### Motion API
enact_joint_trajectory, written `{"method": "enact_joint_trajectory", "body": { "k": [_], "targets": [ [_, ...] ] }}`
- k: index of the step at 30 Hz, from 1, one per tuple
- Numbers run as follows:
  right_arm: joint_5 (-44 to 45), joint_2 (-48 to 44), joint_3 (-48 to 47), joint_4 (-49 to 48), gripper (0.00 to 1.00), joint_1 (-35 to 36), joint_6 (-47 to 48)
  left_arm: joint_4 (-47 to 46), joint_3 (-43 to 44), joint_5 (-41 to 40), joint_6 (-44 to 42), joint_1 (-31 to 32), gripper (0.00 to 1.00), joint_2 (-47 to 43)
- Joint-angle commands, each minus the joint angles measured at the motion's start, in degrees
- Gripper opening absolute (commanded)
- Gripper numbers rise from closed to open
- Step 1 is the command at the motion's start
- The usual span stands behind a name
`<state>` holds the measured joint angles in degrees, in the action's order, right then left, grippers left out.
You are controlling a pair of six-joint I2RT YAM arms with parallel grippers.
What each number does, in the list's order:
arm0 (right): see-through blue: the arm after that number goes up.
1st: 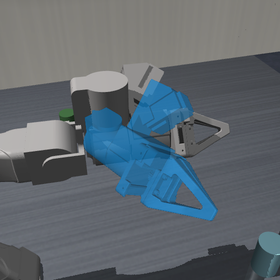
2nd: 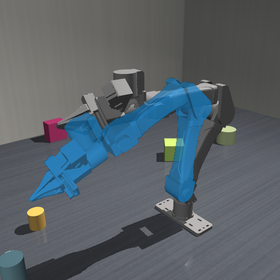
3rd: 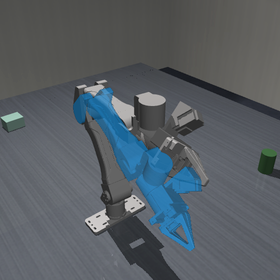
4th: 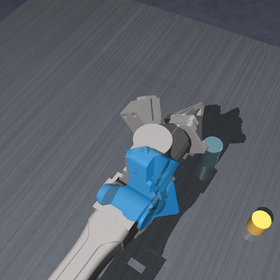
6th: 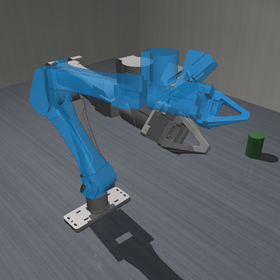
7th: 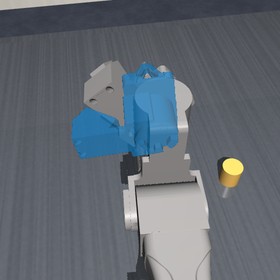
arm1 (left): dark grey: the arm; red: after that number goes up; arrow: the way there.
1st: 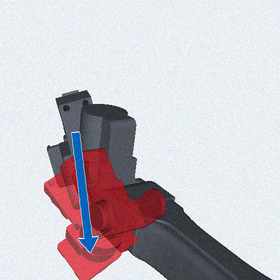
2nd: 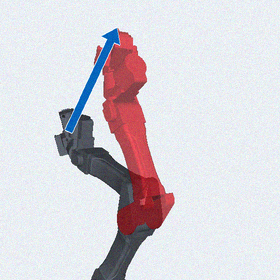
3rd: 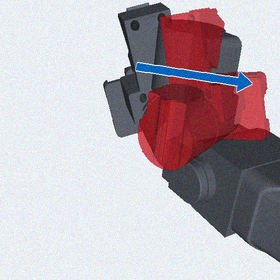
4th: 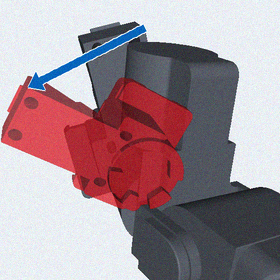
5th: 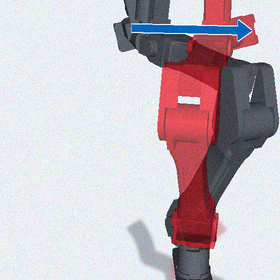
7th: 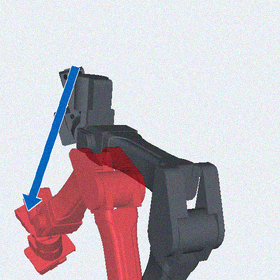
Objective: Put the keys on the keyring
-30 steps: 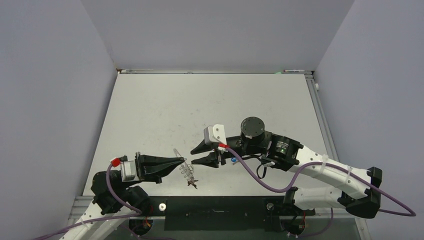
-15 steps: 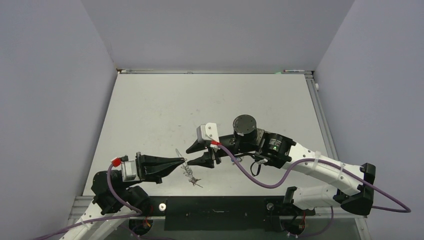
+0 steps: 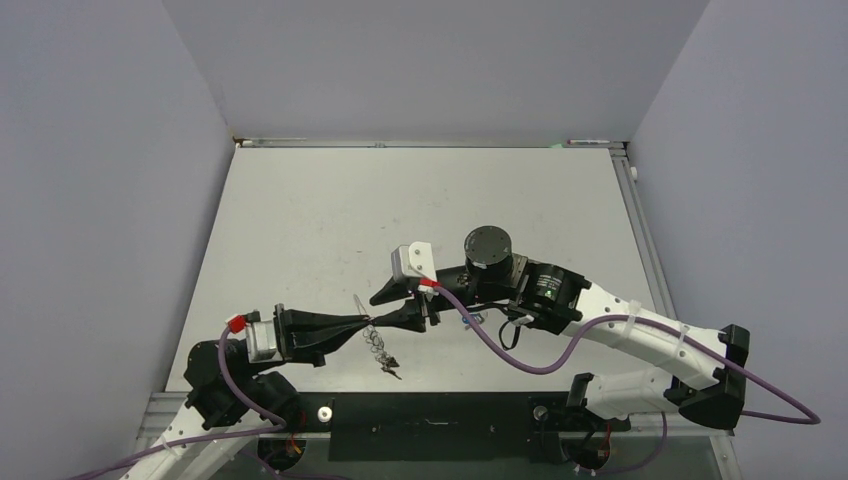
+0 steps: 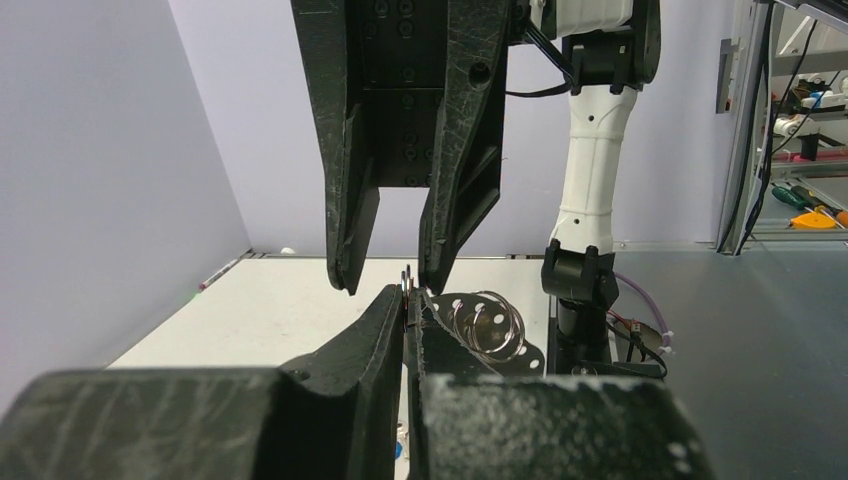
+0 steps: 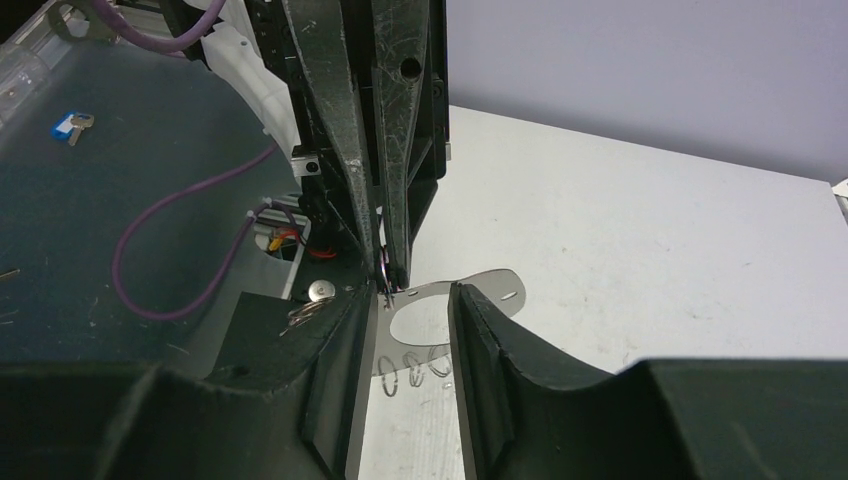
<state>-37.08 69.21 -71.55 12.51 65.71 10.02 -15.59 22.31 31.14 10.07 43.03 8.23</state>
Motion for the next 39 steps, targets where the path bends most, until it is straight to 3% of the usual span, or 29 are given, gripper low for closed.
{"method": "enact_joint_trajectory", "body": {
  "k": [1, 16, 24, 27, 31, 39],
  "targets": [
    [-0.9, 1.0, -2.0, -2.0, 0.33, 0.4, 0.9, -3.2, 1.2, 0.2, 0.3, -0.3, 0.0, 0.4],
    [-0.7, 2.6, -2.4, -1.3, 0.06, 0.7, 1.7, -3.7, 0.9, 0.9, 0.6, -0.6, 0.0, -0.2],
    [0.1, 2.0, -2.2, -1.4, 0.05, 1.1, 3.3, -2.6, 0.7, 1.2, 0.0, -0.5, 0.0, -1.4],
    [1.7, 1.2, -1.9, -1.0, 0.05, 1.4, 4.4, -0.9, 1.0, 1.6, -1.3, -0.5, 0.1, -2.3],
    [4.8, -0.7, -0.6, -1.8, 0.05, 2.1, 5.5, 3.2, 1.8, -0.4, -4.0, -0.5, 0.37, -3.5],
    [18.9, -3.1, 3.7, -2.9, 0.05, 6.2, 11.3, 12.1, 3.6, -3.9, -8.4, -0.5, 0.64, -6.7]
  ]
}}
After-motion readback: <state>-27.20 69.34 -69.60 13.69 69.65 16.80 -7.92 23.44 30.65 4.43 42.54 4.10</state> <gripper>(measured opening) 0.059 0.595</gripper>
